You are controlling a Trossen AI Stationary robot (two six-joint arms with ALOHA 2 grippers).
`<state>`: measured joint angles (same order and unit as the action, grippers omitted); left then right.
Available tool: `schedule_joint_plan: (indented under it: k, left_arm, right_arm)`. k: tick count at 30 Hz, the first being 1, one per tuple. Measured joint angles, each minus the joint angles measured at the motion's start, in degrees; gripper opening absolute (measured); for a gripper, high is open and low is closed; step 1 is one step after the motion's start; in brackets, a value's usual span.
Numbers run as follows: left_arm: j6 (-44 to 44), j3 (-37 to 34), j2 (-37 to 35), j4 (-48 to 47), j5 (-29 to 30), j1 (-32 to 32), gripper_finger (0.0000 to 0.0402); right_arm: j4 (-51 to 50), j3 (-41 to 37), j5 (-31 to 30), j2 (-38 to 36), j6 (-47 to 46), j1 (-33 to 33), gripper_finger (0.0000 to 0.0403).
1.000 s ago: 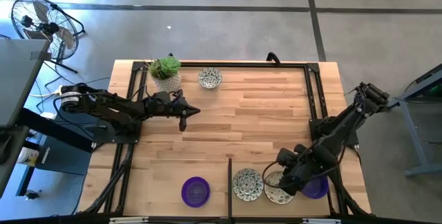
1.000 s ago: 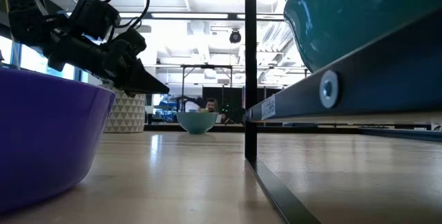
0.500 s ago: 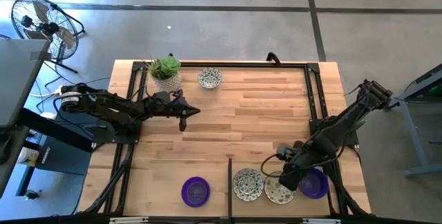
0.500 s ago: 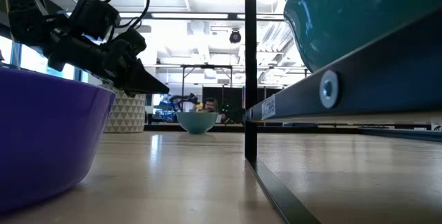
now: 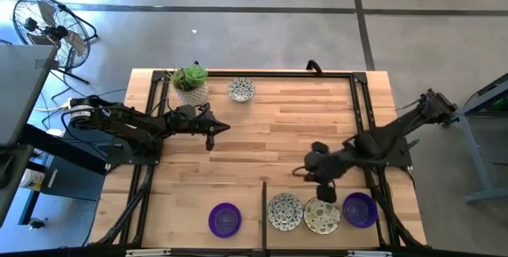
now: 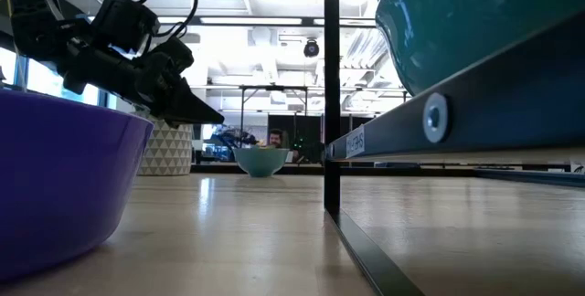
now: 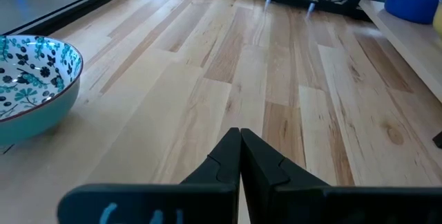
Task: Pick & Place Mini bowls
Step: Stack the blue patterned bowl on the blue patterned bowls on the shelf
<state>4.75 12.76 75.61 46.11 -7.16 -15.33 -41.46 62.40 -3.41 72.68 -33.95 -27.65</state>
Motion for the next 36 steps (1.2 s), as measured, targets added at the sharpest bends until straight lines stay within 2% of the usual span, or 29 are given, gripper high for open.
schedule_joint_plan:
  k: [5, 10, 20, 23, 28, 32, 36]
  left_arm:
    - [0.00, -0.01, 0.00, 0.04, 0.02, 0.00, 0.0000]
    - [-0.14, -0.01, 0.00, 0.77, 0.24, -0.02, 0.0000]
    - [2.02, 3.30, 0.00, -2.44, 0.32, -0.02, 0.0000]
    - [2.80, 6.16, 0.00, -6.19, 3.46, 0.00, 0.0000]
    - [3.22, 14.19, 0.00, -21.46, 10.28, -0.62, 0.0010]
    - [3.04, 21.84, 0.00, -34.94, 10.40, -2.82, 0.0037]
    - [1.23, 27.67, 2.08, -41.66, 7.01, -6.66, 0.0072]
  right_arm:
    - [20.31, -10.50, 9.35, -2.35, 13.44, 8.46, 0.0000]
    - [41.73, -21.89, 16.51, -3.26, 20.49, 16.56, 0.0000]
    - [80.64, -40.44, 16.92, -3.30, 31.34, 26.07, 0.0000]
    - [89.79, -44.78, 16.86, -3.30, 32.48, 28.58, 0.0000]
    - [97.41, -49.00, 16.86, -3.32, 32.43, 30.70, 0.0000]
    - [98.98, -50.26, 16.89, -3.32, 32.50, 30.63, 0.0000]
    - [98.75, -50.26, 17.02, -3.32, 32.50, 30.63, 0.0000]
